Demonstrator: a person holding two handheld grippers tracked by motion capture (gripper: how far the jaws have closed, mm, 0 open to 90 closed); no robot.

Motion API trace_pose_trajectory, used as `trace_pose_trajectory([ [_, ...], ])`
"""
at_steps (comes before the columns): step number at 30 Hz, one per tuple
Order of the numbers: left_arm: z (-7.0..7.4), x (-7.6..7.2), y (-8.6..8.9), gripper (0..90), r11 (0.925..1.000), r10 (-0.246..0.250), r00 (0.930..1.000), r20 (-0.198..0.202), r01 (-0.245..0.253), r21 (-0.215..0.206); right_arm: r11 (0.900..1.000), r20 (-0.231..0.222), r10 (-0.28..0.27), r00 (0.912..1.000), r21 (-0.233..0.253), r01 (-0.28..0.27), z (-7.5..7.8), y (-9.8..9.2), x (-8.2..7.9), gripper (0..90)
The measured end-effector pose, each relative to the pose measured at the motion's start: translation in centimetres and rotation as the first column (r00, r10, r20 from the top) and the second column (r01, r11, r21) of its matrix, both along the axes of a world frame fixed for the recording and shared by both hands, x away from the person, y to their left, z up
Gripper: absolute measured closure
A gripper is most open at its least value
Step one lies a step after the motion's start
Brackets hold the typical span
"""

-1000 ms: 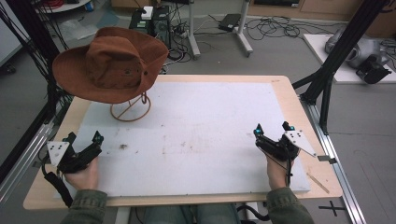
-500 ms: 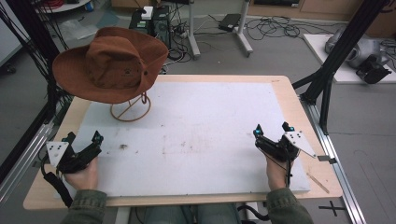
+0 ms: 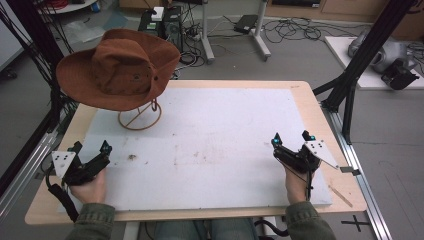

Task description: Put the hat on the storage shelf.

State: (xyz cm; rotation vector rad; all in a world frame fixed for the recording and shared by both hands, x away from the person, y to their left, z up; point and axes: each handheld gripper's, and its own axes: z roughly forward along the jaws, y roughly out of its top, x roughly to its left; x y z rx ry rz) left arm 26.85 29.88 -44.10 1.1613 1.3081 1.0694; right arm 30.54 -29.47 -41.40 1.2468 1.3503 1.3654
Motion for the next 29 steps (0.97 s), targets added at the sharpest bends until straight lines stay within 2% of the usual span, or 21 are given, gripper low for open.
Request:
trace_pose_trajectory([
  [16, 0.09, -0.01, -0.12, 11.5, 0.9999, -0.012, 0.9999, 0.003, 0.012, -0.006, 1.0, 0.006, -0.002, 1.0, -0.013, 0.002, 0.0, 0.04, -0.01, 1.7],
  [19, 0.17, -0.06, -0.15, 11.5, 0.9999, -0.014, 0.9999, 0.006, 0.014, -0.006, 1.0, 0.02, -0.014, 0.9997, -0.01, 0.014, 0.08, -0.09, -0.01, 1.8],
  [26, 0.15, -0.07, -0.11, 11.5, 0.9998, -0.017, 0.9998, 0.005, 0.017, -0.01, 1.0, 0.022, -0.024, 0.9995, 0.016, 0.024, 0.17, -0.45, -0.22, 1.8],
  [29, 0.13, -0.03, -0.11, 11.5, 0.9998, -0.017, 0.9998, 0.006, 0.017, -0.009, 1.0, 0.026, -0.019, 0.9995, 0.008, 0.019, 0.16, -0.43, -0.21, 1.7],
])
